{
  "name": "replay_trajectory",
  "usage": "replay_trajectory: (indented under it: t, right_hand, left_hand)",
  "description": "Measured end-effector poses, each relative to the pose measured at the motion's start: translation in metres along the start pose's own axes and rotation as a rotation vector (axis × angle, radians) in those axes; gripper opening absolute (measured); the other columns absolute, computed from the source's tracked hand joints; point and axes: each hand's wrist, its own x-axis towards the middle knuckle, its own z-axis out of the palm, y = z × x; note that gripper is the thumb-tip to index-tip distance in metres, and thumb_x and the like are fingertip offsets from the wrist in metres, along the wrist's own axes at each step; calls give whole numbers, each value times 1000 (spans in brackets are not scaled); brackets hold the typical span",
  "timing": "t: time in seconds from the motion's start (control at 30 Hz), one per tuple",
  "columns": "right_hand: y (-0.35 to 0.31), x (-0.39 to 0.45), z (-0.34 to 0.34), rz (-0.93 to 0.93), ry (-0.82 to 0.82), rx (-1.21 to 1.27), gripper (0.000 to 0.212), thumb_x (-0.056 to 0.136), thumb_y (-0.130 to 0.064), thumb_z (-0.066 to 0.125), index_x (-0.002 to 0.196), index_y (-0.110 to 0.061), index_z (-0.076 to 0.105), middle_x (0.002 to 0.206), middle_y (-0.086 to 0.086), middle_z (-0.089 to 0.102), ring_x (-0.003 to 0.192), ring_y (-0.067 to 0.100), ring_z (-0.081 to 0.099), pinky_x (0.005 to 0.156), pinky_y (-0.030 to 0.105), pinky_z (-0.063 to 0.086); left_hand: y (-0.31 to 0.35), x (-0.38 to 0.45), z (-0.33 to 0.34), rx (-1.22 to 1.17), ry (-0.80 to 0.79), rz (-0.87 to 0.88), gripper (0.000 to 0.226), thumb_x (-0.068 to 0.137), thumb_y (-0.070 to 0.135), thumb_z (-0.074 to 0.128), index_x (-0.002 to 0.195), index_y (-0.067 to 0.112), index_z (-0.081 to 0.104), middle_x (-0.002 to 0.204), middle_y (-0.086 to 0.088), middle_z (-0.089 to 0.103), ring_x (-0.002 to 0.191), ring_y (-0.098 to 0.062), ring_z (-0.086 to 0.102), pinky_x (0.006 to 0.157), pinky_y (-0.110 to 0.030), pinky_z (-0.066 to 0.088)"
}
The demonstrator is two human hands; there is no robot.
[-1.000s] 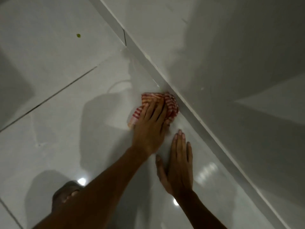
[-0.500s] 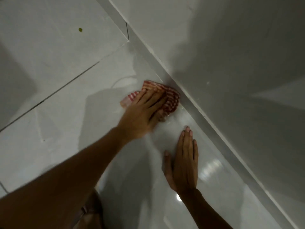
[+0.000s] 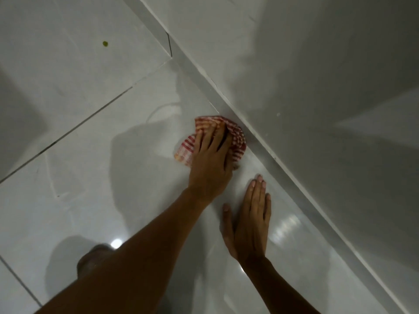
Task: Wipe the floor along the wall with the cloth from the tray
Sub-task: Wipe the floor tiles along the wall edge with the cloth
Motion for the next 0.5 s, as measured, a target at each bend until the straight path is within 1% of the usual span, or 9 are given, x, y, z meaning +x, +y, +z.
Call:
replay_trajectory:
  t: [0.07,0.17,0.27,0.33,0.4,0.5]
  right_hand:
    - [-1,0,0,8,7,-10,92,108,-53,49,175,-3,9,186,13,5,175,24,1,142,44,5]
    - [-2,0,0,14,5,5,91,109,-55,46,176,-6,8,186,11,5,175,22,0,142,43,5]
    - [-2,-1,0,14,-4,14,90,110,-57,41,176,-7,7,186,9,2,174,21,-2,142,44,6]
    - [-2,-1,0,18,-3,26,89,110,-61,36,176,-7,7,186,9,3,174,21,-1,142,44,5]
    - [-3,-1,1,23,4,22,90,110,-64,31,176,-7,9,185,10,5,174,23,1,142,43,5]
    - [-2,0,2,22,9,11,91,110,-62,37,175,-4,13,185,13,10,174,26,6,142,43,5]
  left_hand:
    - [-11,1,-2,-21,-3,58,52,107,30,36,151,10,56,164,-14,48,158,-36,35,132,-60,19]
    - [-18,1,-6,-18,-23,190,43,108,25,45,145,14,63,160,-11,54,155,-32,41,131,-55,24]
    - [-16,-8,-2,75,-86,294,45,110,31,47,152,19,56,164,-8,49,158,-32,36,132,-56,21]
    - [-15,-13,3,156,-88,302,49,108,32,53,156,21,49,167,-10,45,159,-35,33,132,-59,19]
    - [-12,-14,6,224,-70,286,53,105,33,56,156,21,48,167,-11,44,158,-37,34,131,-61,20]
    - [1,-17,14,266,-6,187,49,105,36,49,152,20,54,165,-12,47,155,-38,38,130,-62,21]
